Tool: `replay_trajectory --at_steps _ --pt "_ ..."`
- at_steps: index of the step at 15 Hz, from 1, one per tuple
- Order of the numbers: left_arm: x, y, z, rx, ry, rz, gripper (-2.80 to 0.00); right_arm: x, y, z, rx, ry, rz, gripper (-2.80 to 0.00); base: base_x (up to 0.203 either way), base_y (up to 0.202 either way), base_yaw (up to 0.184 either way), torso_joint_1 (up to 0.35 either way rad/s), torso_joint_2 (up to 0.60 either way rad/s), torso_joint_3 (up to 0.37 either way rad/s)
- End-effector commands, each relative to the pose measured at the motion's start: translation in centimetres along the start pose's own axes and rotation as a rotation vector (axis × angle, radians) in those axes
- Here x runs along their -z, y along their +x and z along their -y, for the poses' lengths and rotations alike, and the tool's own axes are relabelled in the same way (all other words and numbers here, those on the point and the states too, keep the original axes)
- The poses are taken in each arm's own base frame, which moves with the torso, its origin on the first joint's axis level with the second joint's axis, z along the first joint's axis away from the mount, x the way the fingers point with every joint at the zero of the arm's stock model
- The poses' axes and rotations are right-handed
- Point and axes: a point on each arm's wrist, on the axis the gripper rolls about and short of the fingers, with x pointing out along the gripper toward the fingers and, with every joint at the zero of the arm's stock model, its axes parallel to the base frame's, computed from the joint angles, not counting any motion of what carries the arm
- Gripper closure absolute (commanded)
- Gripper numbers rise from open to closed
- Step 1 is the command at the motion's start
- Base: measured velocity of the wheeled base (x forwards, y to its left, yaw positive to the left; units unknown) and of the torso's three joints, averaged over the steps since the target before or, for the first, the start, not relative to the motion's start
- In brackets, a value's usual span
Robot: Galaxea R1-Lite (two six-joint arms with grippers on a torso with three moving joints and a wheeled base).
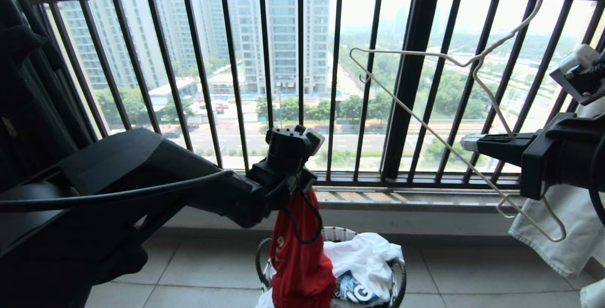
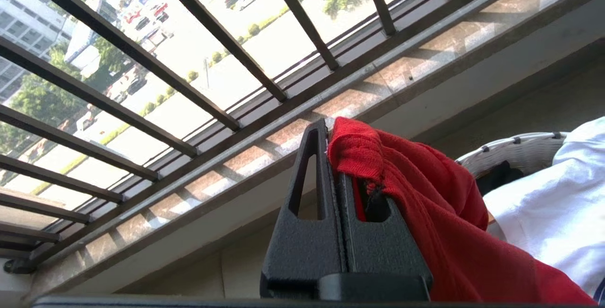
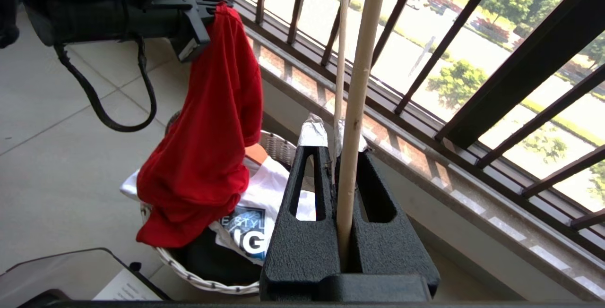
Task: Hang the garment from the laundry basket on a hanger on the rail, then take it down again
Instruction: Pick up clothes from the basket
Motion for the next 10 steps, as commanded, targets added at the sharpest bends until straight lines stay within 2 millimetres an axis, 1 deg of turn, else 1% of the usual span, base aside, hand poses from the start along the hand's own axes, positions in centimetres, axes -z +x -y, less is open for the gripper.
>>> replay_trajectory --at_steps 1,4,6,8,10 --pt "-2.1 -1.4 -1.8 -0.011 -0.051 -0.004 0.0 0.3 0.6 0.1 -0.005 -0.002 -0.022 0.0 0.0 0.0 0.0 0.0 0.0 0.0" --pt "-4.9 -4.8 -4.3 0.013 -0.146 -0.119 0.0 0.6 0.5 0.5 0.02 -0.002 -0.056 0.0 0.0 0.0 0.0 0.0 0.0 0.0" --pt "-6.2 -6.5 -5.5 0.022 -0.199 -0.175 0.0 1.5 0.4 1.1 0.031 -0.032 -0.14 0.0 0.0 0.0 0.0 0.0 0.0 0.0" --pt "-7.0 -7.1 -6.4 0.021 -0.216 -0.207 0.0 1.7 0.0 1.6 0.041 -0.028 -0.212 0.0 0.0 0.0 0.0 0.0 0.0 0.0" --pt "-8.2 -7.8 -7.2 0.015 -0.278 -0.238 0.0 2.1 -0.3 1.5 0.016 -0.009 -0.304 0.0 0.0 0.0 0.0 0.0 0.0 0.0"
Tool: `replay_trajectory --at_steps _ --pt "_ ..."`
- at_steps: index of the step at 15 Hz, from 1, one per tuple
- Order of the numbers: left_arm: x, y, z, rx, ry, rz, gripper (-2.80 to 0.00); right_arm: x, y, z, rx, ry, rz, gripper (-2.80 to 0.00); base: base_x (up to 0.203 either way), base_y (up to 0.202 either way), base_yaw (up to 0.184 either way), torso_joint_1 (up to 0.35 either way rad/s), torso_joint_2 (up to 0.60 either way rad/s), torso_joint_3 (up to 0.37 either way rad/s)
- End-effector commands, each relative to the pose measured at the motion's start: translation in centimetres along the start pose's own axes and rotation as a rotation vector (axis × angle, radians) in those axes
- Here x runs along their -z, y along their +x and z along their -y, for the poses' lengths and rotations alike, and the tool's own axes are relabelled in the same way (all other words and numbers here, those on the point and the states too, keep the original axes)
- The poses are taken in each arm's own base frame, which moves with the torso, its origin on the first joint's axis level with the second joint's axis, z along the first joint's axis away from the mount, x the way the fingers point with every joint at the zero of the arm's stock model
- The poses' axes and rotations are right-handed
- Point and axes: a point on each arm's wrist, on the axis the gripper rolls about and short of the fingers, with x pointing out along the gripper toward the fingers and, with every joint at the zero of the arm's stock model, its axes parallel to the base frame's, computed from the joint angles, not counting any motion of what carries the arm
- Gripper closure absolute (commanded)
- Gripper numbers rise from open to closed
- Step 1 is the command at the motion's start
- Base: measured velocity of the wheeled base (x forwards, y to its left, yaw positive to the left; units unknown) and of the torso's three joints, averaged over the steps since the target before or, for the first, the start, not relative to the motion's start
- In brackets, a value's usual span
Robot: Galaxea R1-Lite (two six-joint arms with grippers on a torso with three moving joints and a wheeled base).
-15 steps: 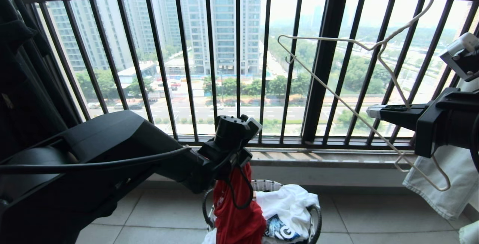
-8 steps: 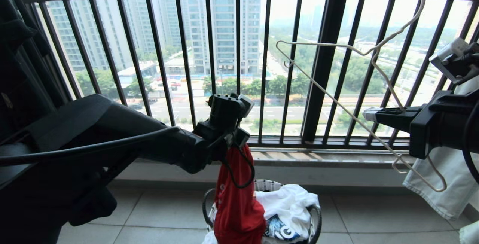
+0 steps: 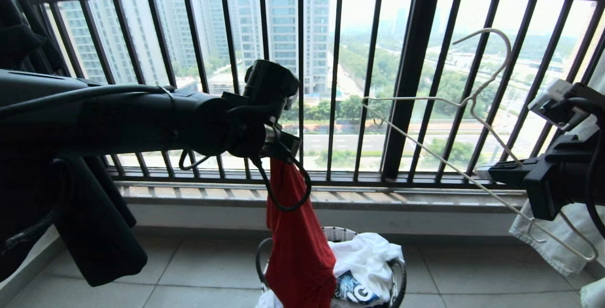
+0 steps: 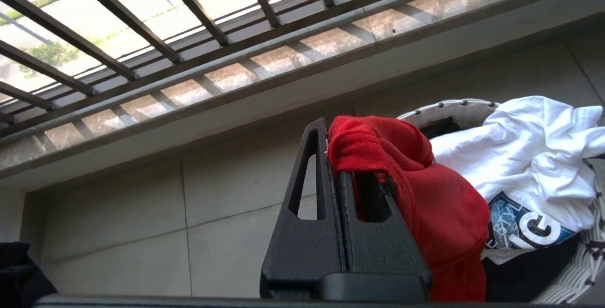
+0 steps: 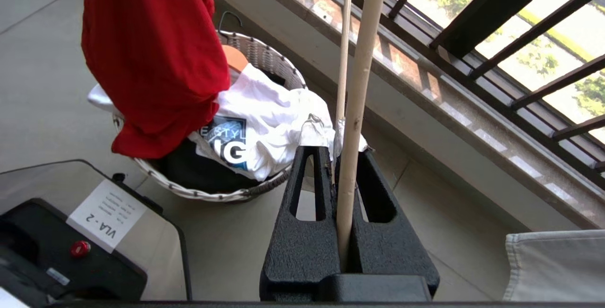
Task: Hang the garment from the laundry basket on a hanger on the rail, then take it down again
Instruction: Pick up clothes from the basket, then hang the clothes on the clothes rack
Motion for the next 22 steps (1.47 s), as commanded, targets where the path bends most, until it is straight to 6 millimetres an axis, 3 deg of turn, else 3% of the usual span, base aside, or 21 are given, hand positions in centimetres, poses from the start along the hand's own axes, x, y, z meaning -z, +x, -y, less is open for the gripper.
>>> replay_trajectory --at_steps 1,9,16,19,22 --pt "-1.5 -1.5 -1.0 -0.01 -0.069 -0.023 0.0 0.4 0.1 -0.2 -0.039 0.009 -0.094 0.0 0.0 0.0 0.0 0.0 0.0 0.0" --pt "-3.0 -1.9 -3.1 -0.058 -0.206 -0.003 0.0 0.7 0.7 -3.5 -0.237 -0.069 -0.172 0.0 0.0 0.0 0.0 0.0 0.0 0.0" --pt "-3.3 -1.5 -2.9 -0.047 -0.221 0.028 0.0 -0.1 -0.2 -5.1 -0.507 -0.036 -0.063 0.0 0.0 0.0 0.0 0.0 0.0 0.0" --pt "-3.3 -1.6 -2.9 -0.035 -0.22 0.026 0.0 -0.8 -0.1 -5.5 -0.519 0.015 -0.024 0.0 0.0 0.0 0.0 0.0 0.0 0.0" --pt "-3.5 -3.2 -3.2 0.101 -0.235 0.033 0.0 -1.9 0.4 -6.0 -0.536 0.104 0.038 0.0 0.0 0.0 0.0 0.0 0.0 0.0"
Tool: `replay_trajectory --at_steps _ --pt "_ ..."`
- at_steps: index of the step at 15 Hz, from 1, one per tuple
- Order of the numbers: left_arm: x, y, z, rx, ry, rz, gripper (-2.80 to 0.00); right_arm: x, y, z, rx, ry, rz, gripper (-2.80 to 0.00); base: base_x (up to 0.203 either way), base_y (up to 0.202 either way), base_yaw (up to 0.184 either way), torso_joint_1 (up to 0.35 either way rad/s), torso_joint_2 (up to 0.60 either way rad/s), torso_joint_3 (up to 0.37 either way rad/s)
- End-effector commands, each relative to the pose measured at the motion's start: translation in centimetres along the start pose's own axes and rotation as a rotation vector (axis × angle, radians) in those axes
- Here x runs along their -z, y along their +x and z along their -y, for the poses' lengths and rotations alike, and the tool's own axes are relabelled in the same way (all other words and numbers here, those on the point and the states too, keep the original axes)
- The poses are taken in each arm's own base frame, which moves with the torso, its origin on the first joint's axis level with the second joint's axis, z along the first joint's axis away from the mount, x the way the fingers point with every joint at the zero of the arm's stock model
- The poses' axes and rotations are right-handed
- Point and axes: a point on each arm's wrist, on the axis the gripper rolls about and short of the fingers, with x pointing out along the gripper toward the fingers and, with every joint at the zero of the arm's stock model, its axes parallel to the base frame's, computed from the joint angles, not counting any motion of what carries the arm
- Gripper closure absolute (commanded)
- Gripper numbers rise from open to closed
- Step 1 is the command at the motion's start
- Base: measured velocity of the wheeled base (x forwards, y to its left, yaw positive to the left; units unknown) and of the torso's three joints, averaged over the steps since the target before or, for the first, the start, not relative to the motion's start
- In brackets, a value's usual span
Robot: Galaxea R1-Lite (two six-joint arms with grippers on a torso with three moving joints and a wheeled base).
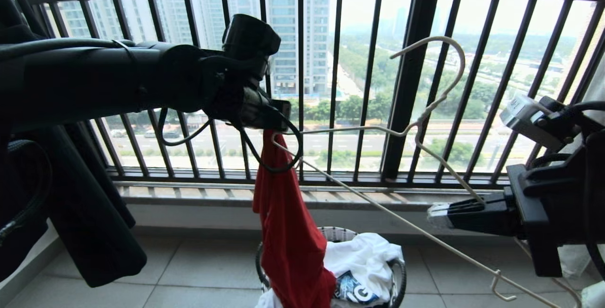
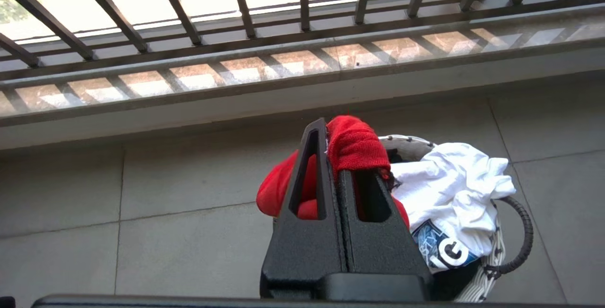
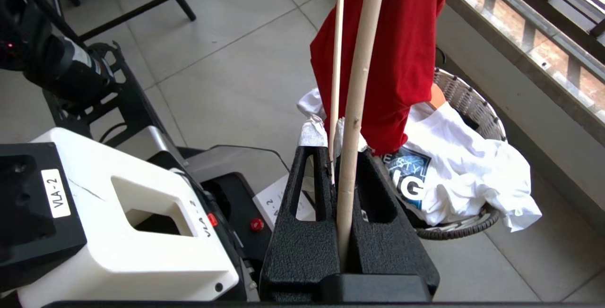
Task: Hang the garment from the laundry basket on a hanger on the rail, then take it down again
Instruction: Hang the clothes on the clothes rack
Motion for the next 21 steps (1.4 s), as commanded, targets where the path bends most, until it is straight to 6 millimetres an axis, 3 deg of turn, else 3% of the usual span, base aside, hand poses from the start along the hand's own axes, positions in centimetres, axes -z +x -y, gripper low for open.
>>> replay_trajectory --at_steps 1,14,21 --pt "-0.2 -1.6 -0.3 0.083 -0.01 -0.003 0.0 -0.4 0.6 -0.1 -0.02 0.032 0.022 0.0 0.0 0.0 0.0 0.0 0.0 0.0" --pt "-0.6 -1.6 -1.0 0.062 -0.019 0.008 0.0 -0.5 1.6 0.5 0.032 0.051 0.014 0.0 0.0 0.0 0.0 0.0 0.0 0.0" --pt "-0.8 -2.9 -1.0 0.084 -0.023 0.021 0.0 -0.5 2.4 1.0 0.031 0.059 0.006 0.0 0.0 0.0 0.0 0.0 0.0 0.0"
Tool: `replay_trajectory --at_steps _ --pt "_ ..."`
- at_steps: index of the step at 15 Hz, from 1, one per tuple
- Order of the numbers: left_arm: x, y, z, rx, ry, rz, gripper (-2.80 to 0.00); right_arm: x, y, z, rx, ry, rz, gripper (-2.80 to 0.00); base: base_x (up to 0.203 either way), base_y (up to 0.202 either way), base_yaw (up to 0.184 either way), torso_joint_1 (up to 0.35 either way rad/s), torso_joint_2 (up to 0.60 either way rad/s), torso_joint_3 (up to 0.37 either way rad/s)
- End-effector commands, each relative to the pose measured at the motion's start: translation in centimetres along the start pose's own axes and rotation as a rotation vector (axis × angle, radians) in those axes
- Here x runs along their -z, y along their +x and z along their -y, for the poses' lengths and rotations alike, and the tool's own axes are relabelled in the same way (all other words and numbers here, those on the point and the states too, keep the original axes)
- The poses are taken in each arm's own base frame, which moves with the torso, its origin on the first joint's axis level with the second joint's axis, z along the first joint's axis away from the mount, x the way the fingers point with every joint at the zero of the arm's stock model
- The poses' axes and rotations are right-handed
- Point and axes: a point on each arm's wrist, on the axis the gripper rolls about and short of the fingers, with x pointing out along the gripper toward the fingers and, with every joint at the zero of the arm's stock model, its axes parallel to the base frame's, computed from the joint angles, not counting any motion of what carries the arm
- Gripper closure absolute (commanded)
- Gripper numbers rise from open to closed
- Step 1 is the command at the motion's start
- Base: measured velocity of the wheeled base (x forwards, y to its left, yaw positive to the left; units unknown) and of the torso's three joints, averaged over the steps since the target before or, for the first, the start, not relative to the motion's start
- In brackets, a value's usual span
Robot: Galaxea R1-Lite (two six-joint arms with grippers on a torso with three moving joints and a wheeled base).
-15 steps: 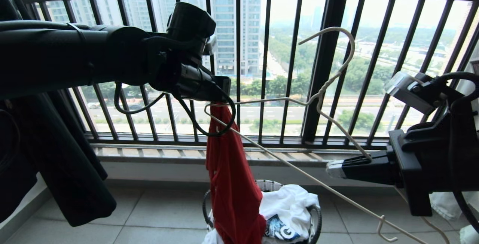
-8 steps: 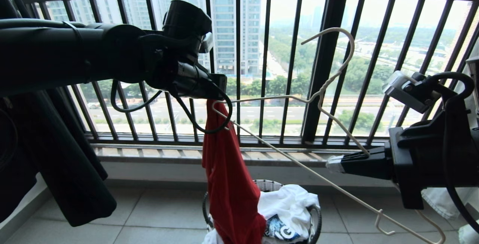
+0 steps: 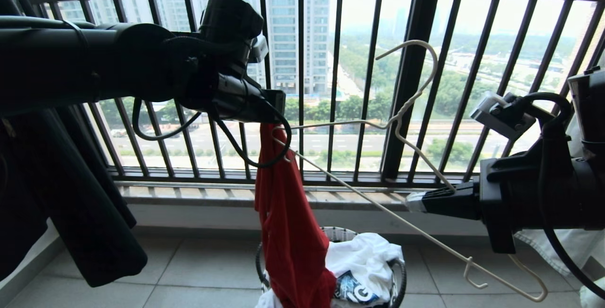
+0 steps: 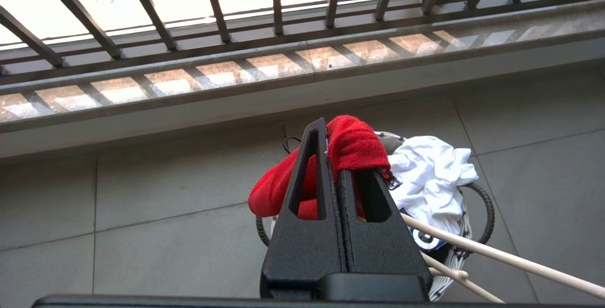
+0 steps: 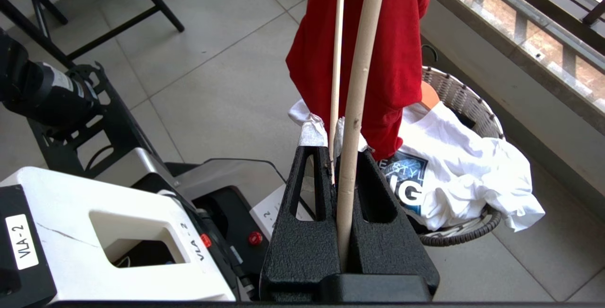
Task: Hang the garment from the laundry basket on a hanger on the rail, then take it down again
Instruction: Hang the clothes on the clothes rack
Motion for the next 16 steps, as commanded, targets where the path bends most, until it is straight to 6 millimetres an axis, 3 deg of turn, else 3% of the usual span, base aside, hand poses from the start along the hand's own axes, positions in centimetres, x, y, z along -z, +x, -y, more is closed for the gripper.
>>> replay_trajectory --at_steps 1,6,13,16 --pt "-0.1 -0.4 0.1 0.004 -0.001 0.003 0.0 0.1 0.3 0.1 -0.005 0.003 -0.01 0.0 0.0 0.0 0.0 0.0 0.0 0.0" --pt "0.1 -2.7 0.2 0.112 0.008 -0.01 0.0 0.0 -0.1 0.3 0.03 0.003 -0.003 0.0 0.0 0.0 0.0 0.0 0.0 0.0" --pt "1.2 -2.1 0.3 0.144 0.076 -0.054 0.0 0.6 1.3 -0.2 0.075 -0.022 -0.064 0.0 0.0 0.0 0.0 0.0 0.0 0.0" --pt "2.2 -2.2 2.0 0.187 0.103 -0.087 0.0 1.5 2.6 -1.2 0.016 -0.057 -0.114 0.0 0.0 0.0 0.0 0.0 0.0 0.0"
